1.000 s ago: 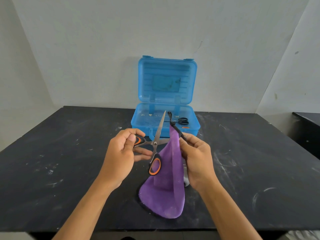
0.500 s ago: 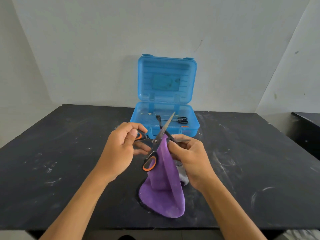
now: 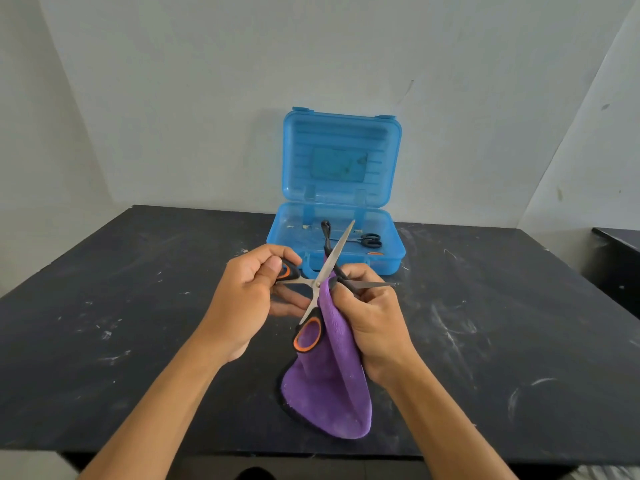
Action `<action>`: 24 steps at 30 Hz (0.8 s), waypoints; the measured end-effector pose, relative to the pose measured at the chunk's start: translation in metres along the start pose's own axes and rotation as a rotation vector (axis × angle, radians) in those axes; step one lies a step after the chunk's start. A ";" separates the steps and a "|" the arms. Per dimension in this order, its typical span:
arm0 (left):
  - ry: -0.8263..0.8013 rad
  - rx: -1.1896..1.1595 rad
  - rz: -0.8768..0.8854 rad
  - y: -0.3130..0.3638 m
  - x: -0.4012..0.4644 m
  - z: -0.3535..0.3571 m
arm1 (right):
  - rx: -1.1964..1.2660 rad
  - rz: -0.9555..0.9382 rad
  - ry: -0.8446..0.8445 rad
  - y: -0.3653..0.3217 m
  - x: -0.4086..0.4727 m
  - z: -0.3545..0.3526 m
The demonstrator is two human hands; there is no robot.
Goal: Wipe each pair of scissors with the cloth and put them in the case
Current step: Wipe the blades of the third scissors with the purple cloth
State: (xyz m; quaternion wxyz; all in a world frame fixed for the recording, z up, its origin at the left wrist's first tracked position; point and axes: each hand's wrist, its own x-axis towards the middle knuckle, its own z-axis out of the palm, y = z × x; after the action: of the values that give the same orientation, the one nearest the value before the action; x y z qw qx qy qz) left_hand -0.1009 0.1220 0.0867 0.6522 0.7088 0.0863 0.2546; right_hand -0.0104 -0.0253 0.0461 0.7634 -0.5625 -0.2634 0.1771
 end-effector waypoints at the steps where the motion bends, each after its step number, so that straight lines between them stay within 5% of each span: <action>1: 0.002 -0.007 -0.004 0.001 0.000 0.000 | -0.004 -0.004 0.003 0.001 0.001 0.000; 16: 0.028 -0.047 -0.079 -0.007 -0.002 0.005 | 0.094 0.011 0.003 0.004 0.002 -0.006; 24: -0.022 -0.024 -0.076 -0.007 -0.002 0.003 | -0.055 -0.020 -0.032 0.003 0.004 -0.006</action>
State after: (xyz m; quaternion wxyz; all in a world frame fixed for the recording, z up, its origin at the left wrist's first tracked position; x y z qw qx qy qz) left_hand -0.0997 0.1195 0.0790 0.6707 0.6999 0.1029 0.2230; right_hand -0.0032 -0.0269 0.0421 0.7449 -0.5778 -0.2861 0.1713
